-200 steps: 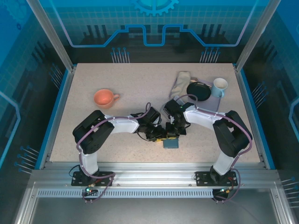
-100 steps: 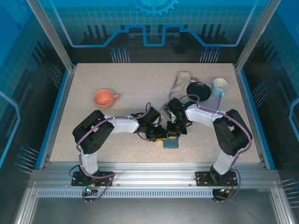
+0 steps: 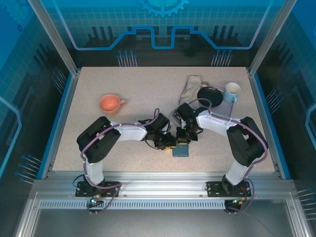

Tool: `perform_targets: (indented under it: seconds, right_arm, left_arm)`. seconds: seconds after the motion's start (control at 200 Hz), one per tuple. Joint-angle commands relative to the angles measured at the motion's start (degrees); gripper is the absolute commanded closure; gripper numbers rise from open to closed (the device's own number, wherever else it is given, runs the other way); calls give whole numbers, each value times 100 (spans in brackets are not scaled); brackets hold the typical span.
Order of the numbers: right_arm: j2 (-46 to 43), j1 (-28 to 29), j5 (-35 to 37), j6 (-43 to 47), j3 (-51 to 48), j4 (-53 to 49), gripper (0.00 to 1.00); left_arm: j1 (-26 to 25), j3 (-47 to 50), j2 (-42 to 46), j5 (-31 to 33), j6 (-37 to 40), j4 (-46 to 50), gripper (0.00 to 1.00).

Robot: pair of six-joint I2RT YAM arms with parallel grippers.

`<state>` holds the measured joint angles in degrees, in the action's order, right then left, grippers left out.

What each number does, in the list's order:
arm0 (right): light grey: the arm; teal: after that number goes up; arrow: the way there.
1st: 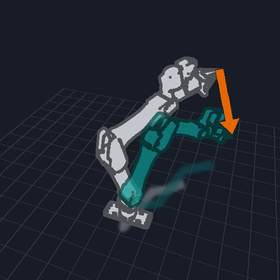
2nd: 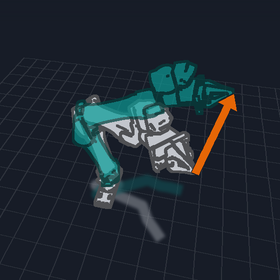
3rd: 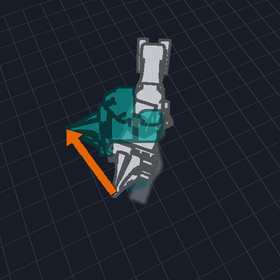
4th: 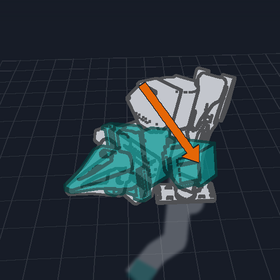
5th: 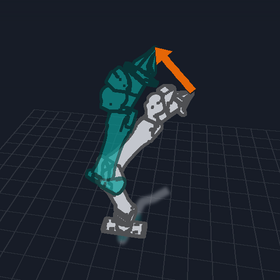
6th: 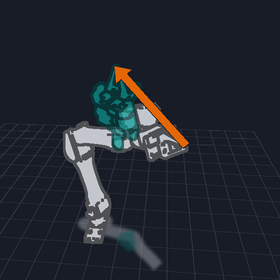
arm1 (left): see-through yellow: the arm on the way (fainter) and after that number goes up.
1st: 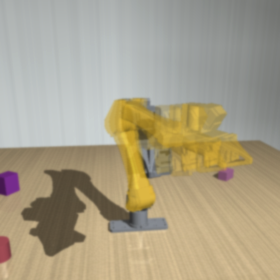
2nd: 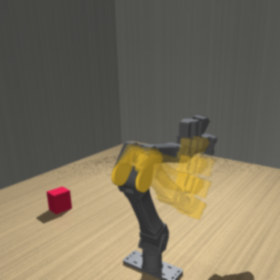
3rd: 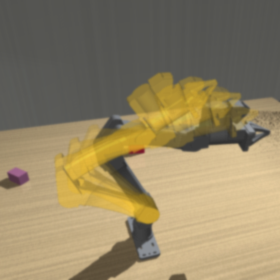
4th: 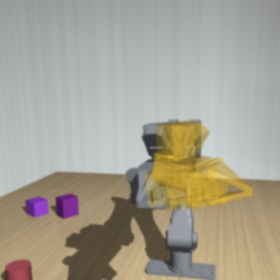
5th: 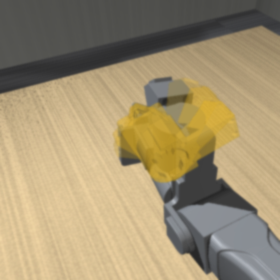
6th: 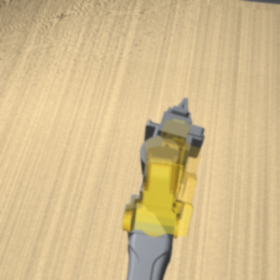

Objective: Put the credit cards into the card holder

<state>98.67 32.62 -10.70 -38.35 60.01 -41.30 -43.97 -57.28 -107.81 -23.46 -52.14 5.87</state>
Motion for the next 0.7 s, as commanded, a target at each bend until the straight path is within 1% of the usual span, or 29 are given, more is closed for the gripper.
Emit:
perform_targets:
  seconds: [0.0,0.155,0.415,0.695]
  right_arm:
    - [284,99,-5,-15,-74,135,100]
    - [217,232,173,7,20,-90,100]
    - [-321,246,191,20,18,-388,100]
    - [-72,263,153,-31,-49,-181,100]
  left_arm:
    - [-18,87,-346,345,99,192,76]
    - [-12,88,-337,346,116,221,76]
    - [-8,94,-320,351,125,209,76]
    - [-12,93,-320,341,112,178,76]
